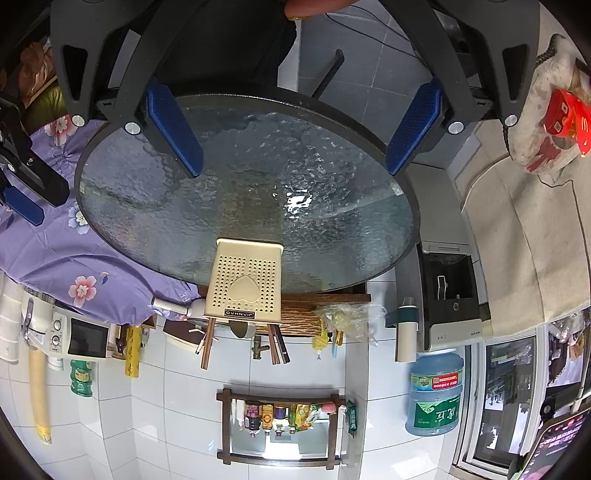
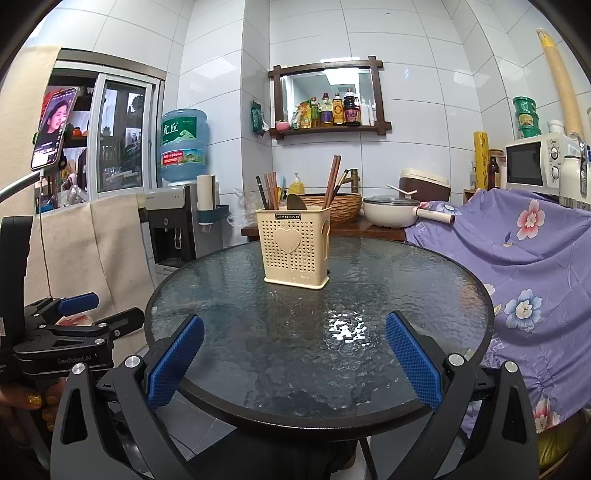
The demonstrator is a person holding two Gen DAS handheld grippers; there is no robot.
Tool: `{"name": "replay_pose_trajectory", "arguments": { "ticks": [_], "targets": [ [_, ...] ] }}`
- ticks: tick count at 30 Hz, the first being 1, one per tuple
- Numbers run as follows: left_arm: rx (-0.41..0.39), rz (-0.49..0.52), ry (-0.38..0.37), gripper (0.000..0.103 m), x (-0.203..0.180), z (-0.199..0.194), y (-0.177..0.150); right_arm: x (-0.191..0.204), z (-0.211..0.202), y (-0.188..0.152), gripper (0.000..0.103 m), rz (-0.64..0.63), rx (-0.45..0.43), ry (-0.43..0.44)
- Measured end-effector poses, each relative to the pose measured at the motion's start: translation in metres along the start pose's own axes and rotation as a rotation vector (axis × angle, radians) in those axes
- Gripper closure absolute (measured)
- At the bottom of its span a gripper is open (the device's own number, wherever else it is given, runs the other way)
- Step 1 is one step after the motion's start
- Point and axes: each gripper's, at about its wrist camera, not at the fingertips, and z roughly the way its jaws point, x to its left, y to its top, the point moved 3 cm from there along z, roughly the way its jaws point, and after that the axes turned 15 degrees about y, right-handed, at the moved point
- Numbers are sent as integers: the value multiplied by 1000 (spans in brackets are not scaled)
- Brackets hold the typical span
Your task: Organize utensils
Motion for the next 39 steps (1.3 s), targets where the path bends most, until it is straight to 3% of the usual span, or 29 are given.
{"name": "replay_pose_trajectory", "arguments": {
  "ticks": [39],
  "targets": [
    [19, 23, 21, 6, -5, 6, -2, -2, 2, -7, 6, 11, 21, -9]
  ]
}}
